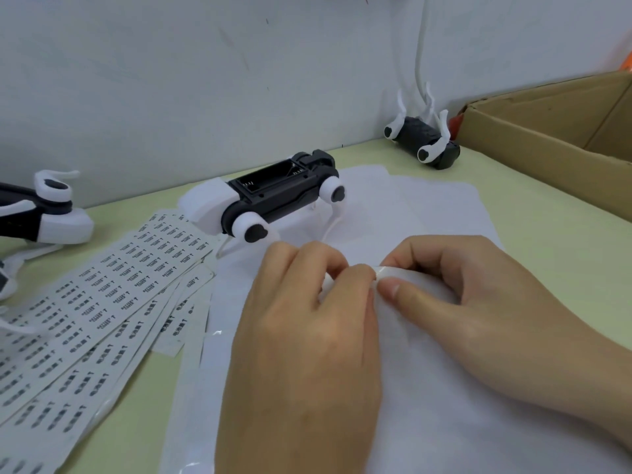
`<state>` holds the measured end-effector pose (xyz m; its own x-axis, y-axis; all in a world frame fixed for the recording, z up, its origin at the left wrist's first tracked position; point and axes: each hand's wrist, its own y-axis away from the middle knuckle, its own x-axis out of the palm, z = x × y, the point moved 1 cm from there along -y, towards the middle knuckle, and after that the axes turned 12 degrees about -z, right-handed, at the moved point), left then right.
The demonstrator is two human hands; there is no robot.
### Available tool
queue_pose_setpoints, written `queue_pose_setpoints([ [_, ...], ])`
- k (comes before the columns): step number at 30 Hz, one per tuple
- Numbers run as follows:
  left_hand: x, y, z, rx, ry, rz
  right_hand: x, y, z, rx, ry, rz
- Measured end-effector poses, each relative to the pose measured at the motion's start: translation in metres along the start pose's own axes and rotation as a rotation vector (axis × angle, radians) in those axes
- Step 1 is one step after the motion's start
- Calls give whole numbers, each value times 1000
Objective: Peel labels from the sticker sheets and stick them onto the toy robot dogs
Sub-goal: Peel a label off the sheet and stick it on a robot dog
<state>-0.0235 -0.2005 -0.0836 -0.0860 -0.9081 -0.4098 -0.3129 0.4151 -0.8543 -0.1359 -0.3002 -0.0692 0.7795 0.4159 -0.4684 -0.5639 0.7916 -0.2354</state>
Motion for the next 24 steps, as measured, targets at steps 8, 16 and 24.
queue_pose_setpoints([
  [8, -1, -1, 1, -103, 74, 38, 0, -1, -3, 1, -6, 14],
  [16, -1, 0, -2, -84, 85, 35, -4, -1, -2, 47, -33, 61],
  [24, 1, 0, -1, 12, 66, 8, -4, 3, 10, 24, -44, 35],
])
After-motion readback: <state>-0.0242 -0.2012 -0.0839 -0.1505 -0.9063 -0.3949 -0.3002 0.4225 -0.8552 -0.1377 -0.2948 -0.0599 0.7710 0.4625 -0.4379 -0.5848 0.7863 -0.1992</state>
